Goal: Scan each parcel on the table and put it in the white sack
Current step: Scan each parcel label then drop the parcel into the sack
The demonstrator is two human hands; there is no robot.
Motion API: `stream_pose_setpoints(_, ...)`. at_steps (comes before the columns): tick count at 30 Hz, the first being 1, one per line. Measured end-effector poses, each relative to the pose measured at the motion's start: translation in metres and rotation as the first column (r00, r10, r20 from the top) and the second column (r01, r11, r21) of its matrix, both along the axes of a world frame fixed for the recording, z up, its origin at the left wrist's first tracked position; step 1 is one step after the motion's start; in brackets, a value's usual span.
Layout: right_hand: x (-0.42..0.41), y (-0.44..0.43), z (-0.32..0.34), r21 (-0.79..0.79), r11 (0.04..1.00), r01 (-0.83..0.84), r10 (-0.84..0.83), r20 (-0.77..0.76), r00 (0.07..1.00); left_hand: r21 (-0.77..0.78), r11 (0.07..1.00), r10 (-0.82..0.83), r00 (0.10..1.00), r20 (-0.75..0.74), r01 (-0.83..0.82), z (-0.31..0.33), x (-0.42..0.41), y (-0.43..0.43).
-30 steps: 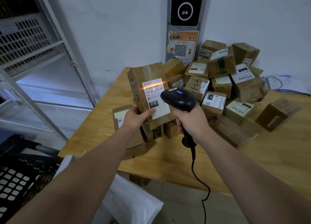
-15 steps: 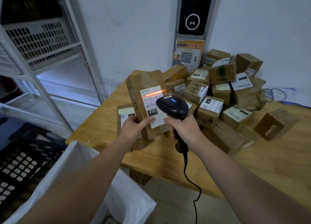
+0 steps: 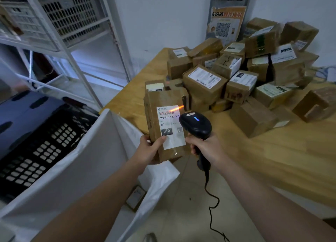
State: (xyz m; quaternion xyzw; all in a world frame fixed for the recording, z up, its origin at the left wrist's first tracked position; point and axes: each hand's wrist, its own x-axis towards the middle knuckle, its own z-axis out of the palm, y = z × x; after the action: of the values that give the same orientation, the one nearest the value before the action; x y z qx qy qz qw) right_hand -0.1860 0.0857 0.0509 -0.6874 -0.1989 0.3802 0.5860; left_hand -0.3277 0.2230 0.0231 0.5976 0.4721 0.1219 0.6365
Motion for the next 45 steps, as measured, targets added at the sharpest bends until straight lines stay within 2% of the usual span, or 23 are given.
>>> stream_pose_setpoints(4, -0.028, 0.005, -0.03, -0.076, 0.996, -0.05, 0.048, -0.029, 0.998, -0.093, 0.995, 0.029, 0.995, -0.099, -0.038, -0.021, -0.038, 0.006)
stream_pose_setpoints(12, -0.095, 0.06, -0.083, -0.235, 0.971, -0.035, 0.019, -0.071, 0.997, -0.078, 0.994, 0.05, 0.966, -0.254, -0.072, -0.061, -0.12, 0.052)
stream_pose_setpoints(15, -0.114, 0.08, -0.105, -0.305, 0.948, -0.086, 0.068, -0.069, 0.995, -0.089, 0.995, 0.011, 0.948, -0.318, -0.042, -0.086, -0.152, 0.072)
stream_pose_setpoints(17, -0.121, 0.089, -0.125, -0.366, 0.924, -0.108, 0.096, -0.051, 0.994, -0.078, 0.997, -0.038, 0.918, -0.395, 0.008, -0.108, -0.166, 0.084)
stream_pose_setpoints(21, -0.124, 0.101, -0.171, -0.524, 0.842, -0.128, 0.179, 0.048, 0.983, -0.071, 0.988, -0.153, 0.792, -0.591, 0.137, -0.152, -0.176, 0.102)
stream_pose_setpoints(24, -0.114, 0.105, -0.206, -0.591, 0.805, -0.053, 0.148, 0.113, 0.983, -0.075, 0.977, -0.196, 0.701, -0.686, 0.2, -0.186, -0.175, 0.11)
stream_pose_setpoints(29, -0.084, 0.107, -0.261, -0.619, 0.744, 0.252, 0.008, 0.385, 0.923, -0.065, 0.989, -0.136, 0.668, -0.732, 0.129, -0.249, -0.166, 0.121)
stream_pose_setpoints(32, -0.071, 0.11, -0.294, -0.596, 0.734, 0.327, -0.006, 0.476, 0.88, -0.043, 0.992, -0.107, 0.631, -0.768, 0.117, -0.268, -0.157, 0.119)
stream_pose_setpoints(35, -0.068, 0.119, -0.319, -0.583, 0.758, 0.293, -0.034, 0.413, 0.91, -0.014, 0.989, -0.096, 0.574, -0.814, 0.146, -0.291, -0.15, 0.115)
stream_pose_setpoints(38, -0.068, 0.129, -0.334, -0.494, 0.829, 0.262, -0.122, 0.298, 0.947, -0.051, 0.991, -0.112, 0.549, -0.829, 0.126, -0.309, -0.143, 0.11)
stream_pose_setpoints(42, -0.074, 0.129, -0.35, -0.518, 0.806, 0.287, -0.179, 0.248, 0.952, -0.129, 0.985, -0.169, 0.54, -0.825, 0.111, -0.336, -0.142, 0.099)
stream_pose_setpoints(45, -0.083, 0.123, -0.358, -0.533, 0.813, 0.233, -0.136, 0.216, 0.967, -0.111, 0.983, -0.173, 0.521, -0.836, 0.148, -0.342, -0.142, 0.095)
